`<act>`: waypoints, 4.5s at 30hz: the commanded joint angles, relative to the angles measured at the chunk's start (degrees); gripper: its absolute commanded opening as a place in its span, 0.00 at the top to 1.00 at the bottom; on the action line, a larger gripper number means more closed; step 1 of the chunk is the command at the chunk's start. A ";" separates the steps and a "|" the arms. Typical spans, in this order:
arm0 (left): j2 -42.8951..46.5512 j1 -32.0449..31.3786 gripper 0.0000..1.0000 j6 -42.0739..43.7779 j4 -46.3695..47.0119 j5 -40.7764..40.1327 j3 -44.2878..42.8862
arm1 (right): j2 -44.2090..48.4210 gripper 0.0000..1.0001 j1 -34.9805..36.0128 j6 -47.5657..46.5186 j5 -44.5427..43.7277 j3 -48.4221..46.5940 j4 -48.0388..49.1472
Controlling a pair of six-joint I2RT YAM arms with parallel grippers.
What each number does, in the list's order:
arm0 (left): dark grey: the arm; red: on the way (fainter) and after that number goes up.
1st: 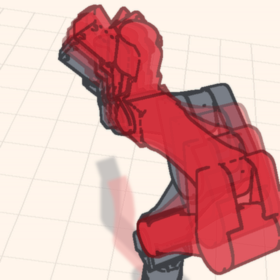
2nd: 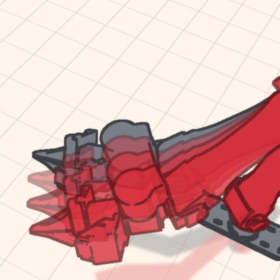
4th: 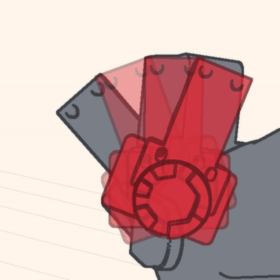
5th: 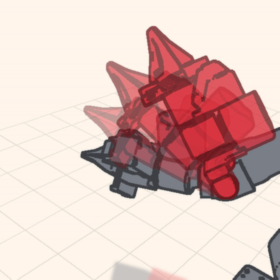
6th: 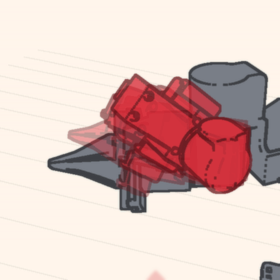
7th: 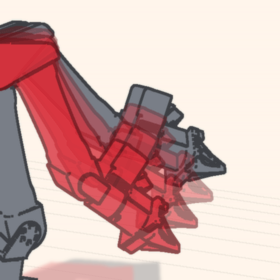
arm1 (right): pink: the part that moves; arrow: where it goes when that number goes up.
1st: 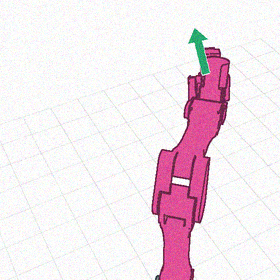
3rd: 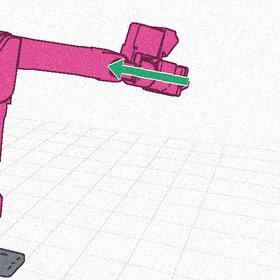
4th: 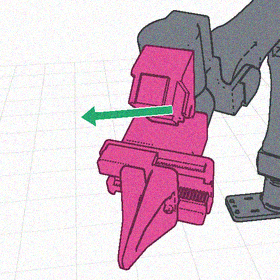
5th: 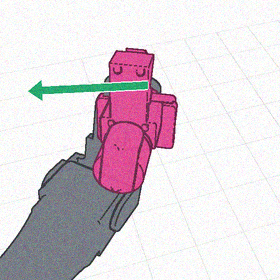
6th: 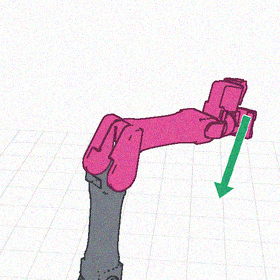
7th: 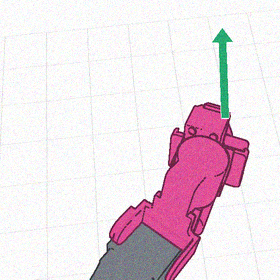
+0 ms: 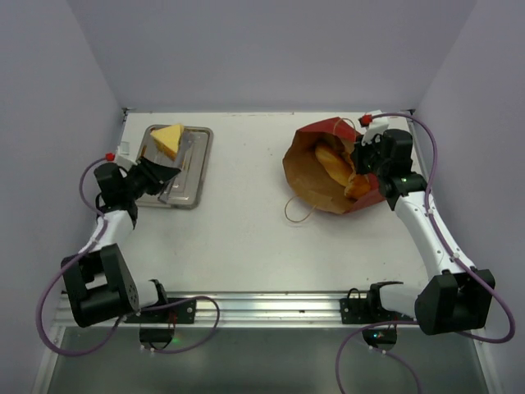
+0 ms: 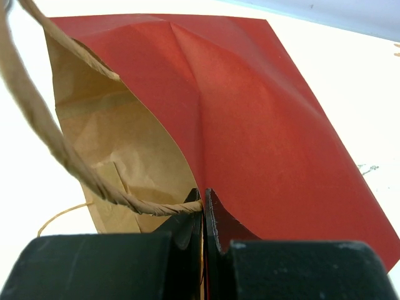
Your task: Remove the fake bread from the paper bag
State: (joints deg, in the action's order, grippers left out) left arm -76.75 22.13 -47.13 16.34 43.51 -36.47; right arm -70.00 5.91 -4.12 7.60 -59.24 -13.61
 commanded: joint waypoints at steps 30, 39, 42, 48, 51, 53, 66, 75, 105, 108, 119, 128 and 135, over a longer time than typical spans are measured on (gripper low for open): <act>-4.54 -58.86 0.64 -3.40 10.91 -7.30 -8.95 | 0.83 1.00 -1.52 -10.03 7.35 -2.28 -5.73; -16.76 -61.15 0.59 0.81 8.80 -6.42 -20.65 | 0.65 1.00 -1.69 -9.94 7.78 -2.10 -5.55; -20.01 -61.77 0.58 1.95 7.83 -6.15 -24.17 | 0.48 1.00 -1.69 -9.94 7.87 -2.10 -5.47; -25.02 -62.56 0.57 5.73 3.18 -7.56 -30.58 | 0.39 1.00 -1.78 -9.94 8.14 -2.10 -5.47; -26.17 -62.65 0.56 7.23 0.89 -8.35 -32.87 | 0.12 1.00 -1.87 -9.85 8.40 -2.10 -5.55; -27.31 -62.73 0.56 7.58 0.10 -8.09 -33.75 | 0.21 1.00 -1.87 -9.85 8.31 -2.10 -5.55; -31.53 -63.70 0.55 10.22 -3.59 -7.91 -38.59 | 0.39 1.00 -2.05 -9.68 8.84 -1.93 -5.29; -33.55 -63.97 0.53 11.71 -5.79 -7.56 -41.93 | 0.39 1.00 -2.13 -9.50 9.02 -1.93 -5.29; -25.56 -61.95 1.00 12.15 -6.23 -10.81 -34.73 | 1.09 1.00 -2.66 -9.06 9.63 -1.49 -4.85; -23.71 -60.89 1.00 11.89 -5.88 -11.51 -32.88 | 1.27 1.00 -2.75 -8.98 9.72 -1.49 -4.85; -18.70 -58.61 1.00 12.77 -6.84 -10.99 -29.27 | 1.62 1.00 -3.01 -8.89 9.98 -1.40 -4.85; -11.50 -58.08 1.00 14.97 -10.89 -9.67 -25.24 | 1.71 1.00 -3.10 -8.71 10.25 -1.23 -4.50; -5.70 -57.55 1.00 16.72 -15.27 -9.23 -23.03 | 1.79 1.00 -3.19 -8.54 10.42 -1.31 -4.50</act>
State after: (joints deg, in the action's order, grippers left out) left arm -86.17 -36.10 -33.06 1.43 32.82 -59.68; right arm -69.58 3.18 -13.39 16.27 -59.77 -18.46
